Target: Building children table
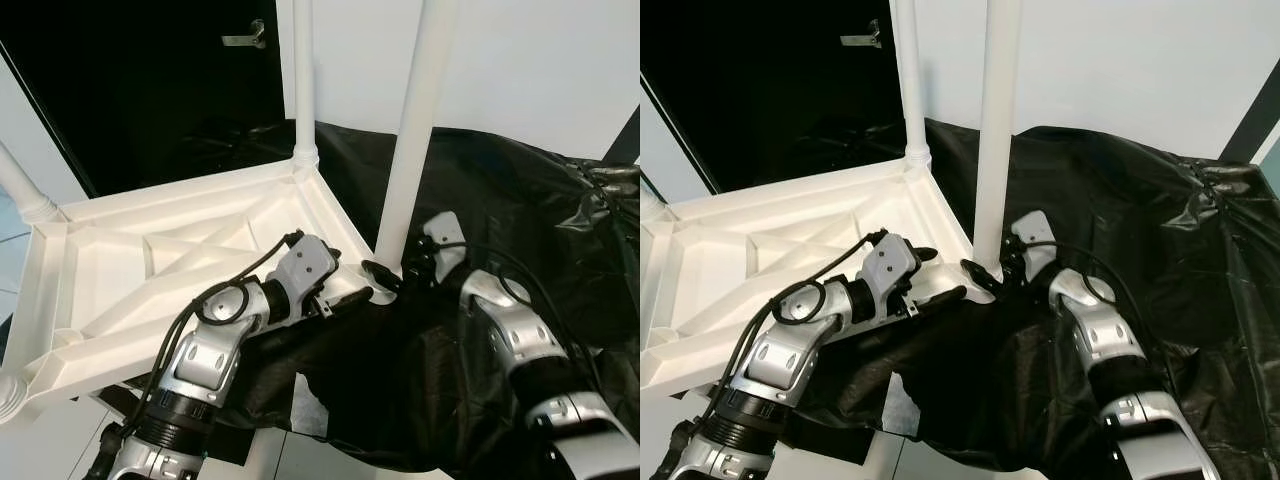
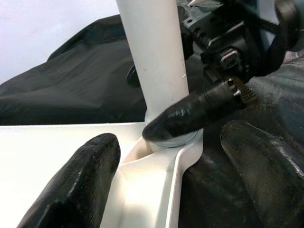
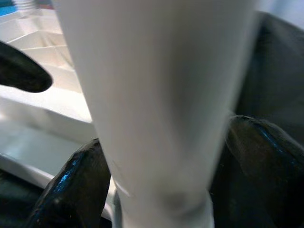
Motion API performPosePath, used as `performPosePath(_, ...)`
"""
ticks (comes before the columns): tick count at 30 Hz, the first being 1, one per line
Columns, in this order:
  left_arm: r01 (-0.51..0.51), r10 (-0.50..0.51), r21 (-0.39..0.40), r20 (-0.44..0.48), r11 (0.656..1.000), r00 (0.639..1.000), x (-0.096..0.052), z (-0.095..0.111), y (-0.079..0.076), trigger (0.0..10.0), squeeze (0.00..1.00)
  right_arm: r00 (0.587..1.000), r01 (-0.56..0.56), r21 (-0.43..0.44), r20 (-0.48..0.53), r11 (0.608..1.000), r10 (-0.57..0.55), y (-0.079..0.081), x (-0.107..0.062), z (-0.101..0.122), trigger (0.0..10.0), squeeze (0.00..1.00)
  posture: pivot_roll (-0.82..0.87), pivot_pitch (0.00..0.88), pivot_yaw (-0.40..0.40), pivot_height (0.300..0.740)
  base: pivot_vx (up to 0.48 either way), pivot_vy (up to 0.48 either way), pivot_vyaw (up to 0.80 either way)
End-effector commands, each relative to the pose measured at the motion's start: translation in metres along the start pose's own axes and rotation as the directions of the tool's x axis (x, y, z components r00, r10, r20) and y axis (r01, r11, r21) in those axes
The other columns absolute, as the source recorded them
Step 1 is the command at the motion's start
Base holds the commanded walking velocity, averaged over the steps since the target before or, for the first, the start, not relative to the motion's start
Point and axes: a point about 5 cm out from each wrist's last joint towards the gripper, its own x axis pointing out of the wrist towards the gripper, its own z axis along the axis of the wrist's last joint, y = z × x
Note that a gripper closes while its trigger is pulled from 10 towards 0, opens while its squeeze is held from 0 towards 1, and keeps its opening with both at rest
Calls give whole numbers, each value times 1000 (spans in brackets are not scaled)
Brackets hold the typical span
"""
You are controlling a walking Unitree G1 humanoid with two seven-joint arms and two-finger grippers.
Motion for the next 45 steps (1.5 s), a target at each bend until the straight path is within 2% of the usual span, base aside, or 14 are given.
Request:
performPosePath(1, -72, 72, 7, -15, 997, 997, 0, -2, 5, 10000, 0, 998, -52, -7, -23, 999, 52, 2, 3, -4, 10000, 0, -8, 0, -28, 740, 0, 0, 0)
performPosePath(3, -71, 71, 7, -16, 997, 997, -1, -2, 4, 10000, 0, 997, -72, -13, -28, 997, 71, 2, 6, -4, 10000, 0, -7, 0, -29, 740, 0, 0, 0)
performPosePath(4, -67, 67, 7, -18, 998, 998, -1, -3, 3, 10000, 0, 996, -87, -18, -30, 996, 86, 2, 10, -4, 2588, 0, -6, 0, -31, 740, 0, 0, 0)
performPosePath(6, -66, 66, 8, -18, 998, 998, -1, -3, 3, 10000, 0, 996, -88, -17, -30, 996, 87, 2, 11, -4, 2588, 0, -6, 0, -31, 740, 0, 0, 0)
performPosePath(7, -66, 66, 7, -18, 998, 998, -1, -3, 2, 10000, 0, 996, -91, -14, -27, 996, 91, 1, 11, -5, 0, 0, -2, 0, -33, 740, 0, 0, 0)
performPosePath(19, -66, 66, -2, -22, 998, 998, -3, -4, -1, 10000, 0, 998, 39, 27, -42, 999, -38, -2, 3, -14, 0, 0, -6, 0, -38, 740, 0, 0, 0)
performPosePath(20, -64, 64, -4, -22, 998, 998, -3, -4, -2, 10000, 0, 996, 81, 30, -41, 996, -80, -1, 3, -16, 3059, 0, -9, 0, -36, 740, 0, 0, 0)
performPosePath(22, -63, 63, -5, -23, 998, 998, -3, -4, -2, 10000, 0, 994, 107, 31, -40, 994, -105, -1, 3, -16, 3059, 0, -9, 0, -36, 740, 0, 0, 0)
performPosePath(23, -62, 62, -6, -23, 998, 998, -3, -4, -3, 10000, 0, 990, 138, 41, -38, 990, -136, 2, 3, -17, 10000, 0, -12, 0, -35, 740, 0, 0, 0)
performPosePath(29, -55, 55, -9, -22, 998, 998, -2, -4, -4, 10000, 0, 966, 258, 91, -50, 962, -255, 13, 3, -20, 10000, 0, -16, 0, -31, 740, 0, 0, 0)
performPosePath(36, -43, 43, -9, -24, 999, 999, -2, -5, -5, 10000, 0, 870, 493, 179, -67, 852, -489, 24, 1, -21, 10000, 0, -18, 0, -27, 740, 0, 0, 0)
performPosePath(38, -38, 38, -7, -23, 999, 999, -1, -5, -6, 10000, 0, 768, 636, 246, -102, 732, -633, 31, 0, -21, 10000, 0, -16, 0, -29, 740, 0, 0, 0)
performPosePath(40, -36, 36, -6, -23, 999, 999, -1, -4, -6, 10000, 0, 734, 671, 278, -122, 687, -668, 35, 1, -22, 10000, 0, -16, 0, -29, 740, 0, 0, 0)
performPosePath(45, -31, 31, 0, -18, 1000, 999, 2, -3, -6, 10000, 0, 732, 671, 314, -137, 672, -667, 37, 1, -19, 10000, 0, -15, 0, -33, 740, 0, 0, 0)
